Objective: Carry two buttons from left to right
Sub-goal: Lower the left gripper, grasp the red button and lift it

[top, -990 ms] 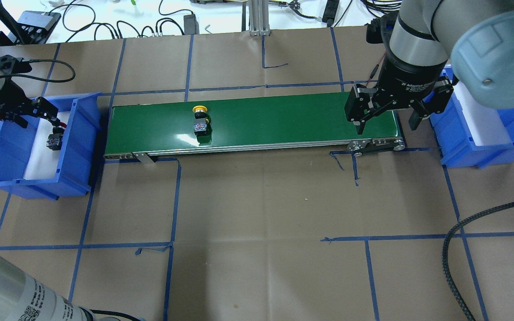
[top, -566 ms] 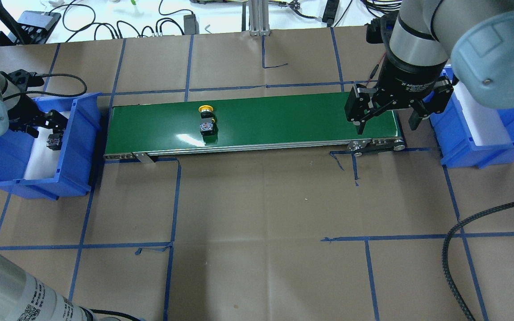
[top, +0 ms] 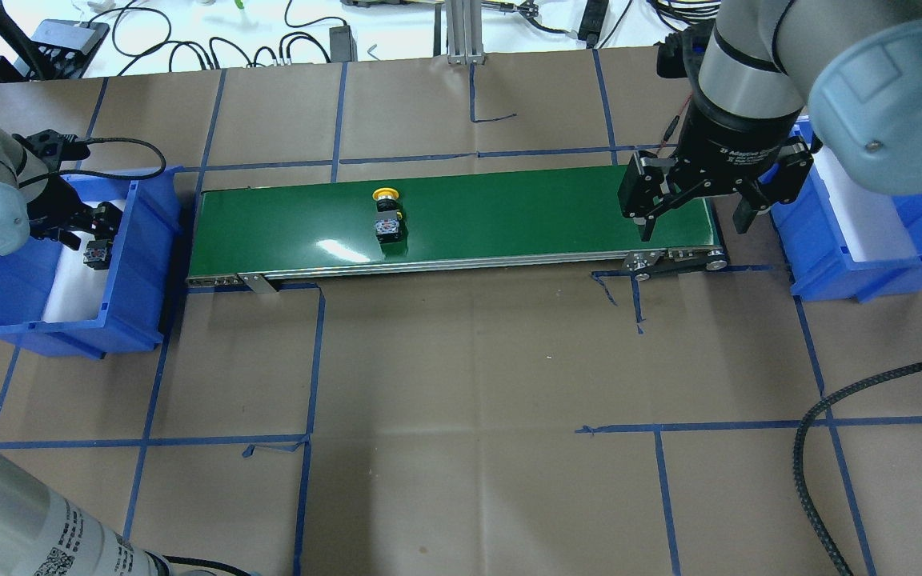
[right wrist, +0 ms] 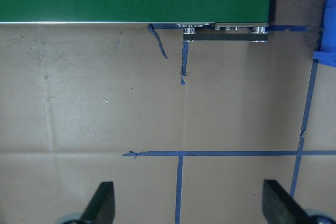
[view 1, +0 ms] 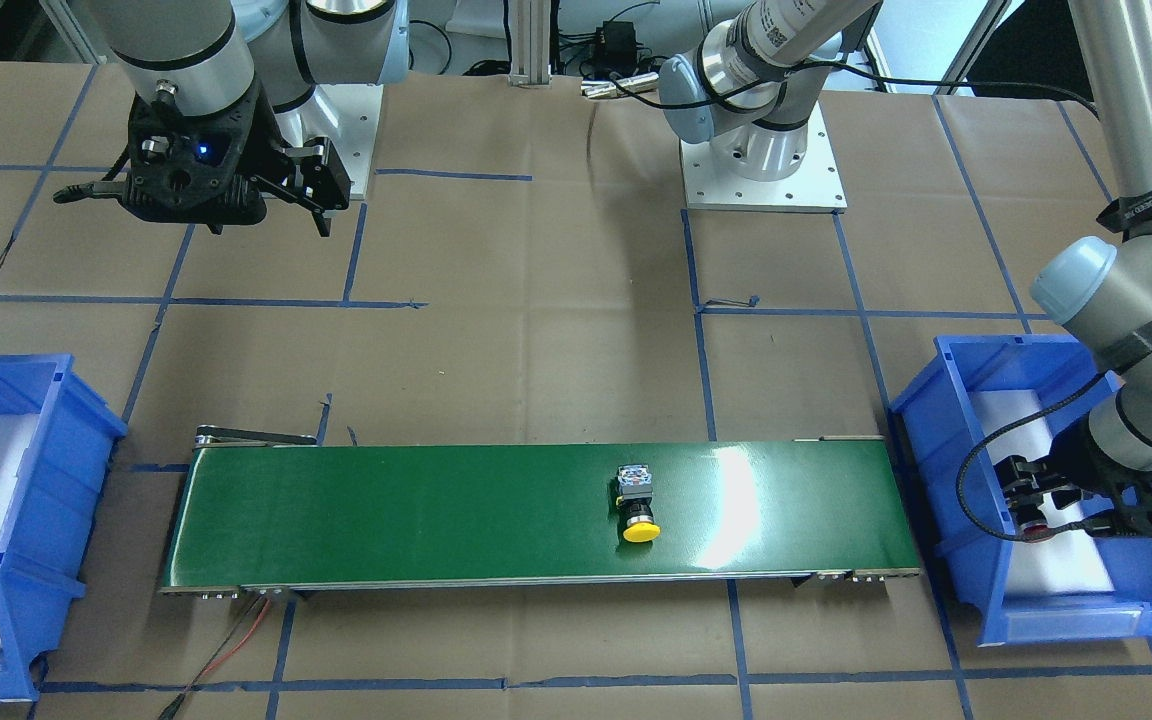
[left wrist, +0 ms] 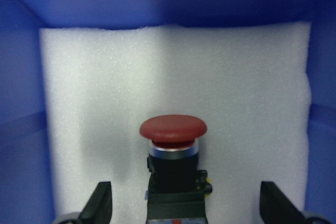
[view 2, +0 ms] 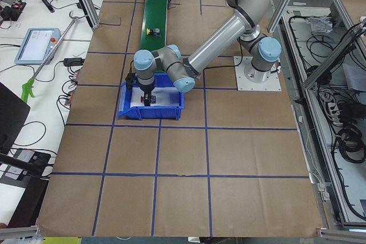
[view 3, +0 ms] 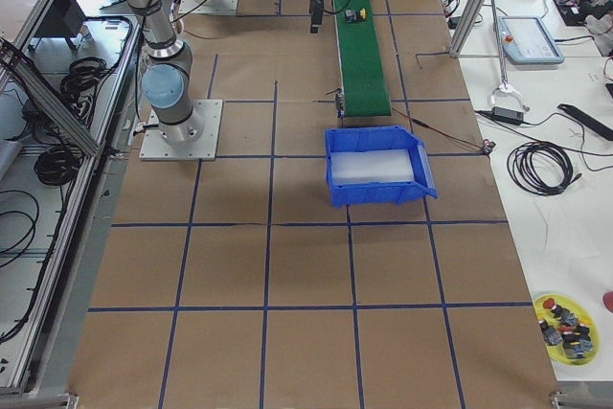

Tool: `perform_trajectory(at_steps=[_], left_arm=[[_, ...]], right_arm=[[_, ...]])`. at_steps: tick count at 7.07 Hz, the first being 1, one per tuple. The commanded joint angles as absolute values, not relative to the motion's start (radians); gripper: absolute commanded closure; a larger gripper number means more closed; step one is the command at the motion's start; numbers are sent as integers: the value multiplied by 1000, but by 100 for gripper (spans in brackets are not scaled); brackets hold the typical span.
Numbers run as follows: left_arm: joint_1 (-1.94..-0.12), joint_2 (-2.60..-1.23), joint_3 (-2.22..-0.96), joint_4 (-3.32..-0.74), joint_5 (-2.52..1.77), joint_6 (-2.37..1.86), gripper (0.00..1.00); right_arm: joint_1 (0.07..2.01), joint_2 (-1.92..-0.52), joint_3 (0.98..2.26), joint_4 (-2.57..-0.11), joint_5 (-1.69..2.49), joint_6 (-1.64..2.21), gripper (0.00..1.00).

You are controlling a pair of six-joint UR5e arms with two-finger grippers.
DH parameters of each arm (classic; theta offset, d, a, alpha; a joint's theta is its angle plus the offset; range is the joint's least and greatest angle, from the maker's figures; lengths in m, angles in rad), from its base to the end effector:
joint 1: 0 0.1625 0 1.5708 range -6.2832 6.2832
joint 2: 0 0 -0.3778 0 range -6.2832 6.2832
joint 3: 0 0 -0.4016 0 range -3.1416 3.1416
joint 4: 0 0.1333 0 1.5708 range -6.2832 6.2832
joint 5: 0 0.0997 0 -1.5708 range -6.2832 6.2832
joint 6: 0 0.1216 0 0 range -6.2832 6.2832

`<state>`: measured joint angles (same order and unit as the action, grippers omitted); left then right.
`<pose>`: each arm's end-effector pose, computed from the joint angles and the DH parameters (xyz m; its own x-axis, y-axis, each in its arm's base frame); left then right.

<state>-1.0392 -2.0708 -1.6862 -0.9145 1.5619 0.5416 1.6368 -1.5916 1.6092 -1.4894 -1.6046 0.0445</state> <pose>0.1952 -0.5971 0.1448 -0.9999 0.0099 -0.0135 0.0104 0.9992 -0.0396 0.1606 -0.4713 0.4024 -0.9990 -0.0250 0.0380 -0.0212 0.9950 0.0972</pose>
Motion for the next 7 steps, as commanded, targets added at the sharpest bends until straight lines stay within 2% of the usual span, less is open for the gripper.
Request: perform_trajectory(at_steps=[1,5,6,7], left_arm=[[-1040,-2071,-1683,-914,1563,541,32],[-1039,-2069,-1674,-914,1571,540,81],[-1040,-2066,-1661,-919,1571,538,90],[-1040,-2053,-1655,-925,1568,540,94]], right_arm=[[1637,-1592,1609,-1489,-1605,44,0],[1637,-1591,1611,-1488,-1603,44,0],[1637,-1591,1611,-1488,-1603,44,0],[1637,-1592,1611,-1488,-1603,44,0]])
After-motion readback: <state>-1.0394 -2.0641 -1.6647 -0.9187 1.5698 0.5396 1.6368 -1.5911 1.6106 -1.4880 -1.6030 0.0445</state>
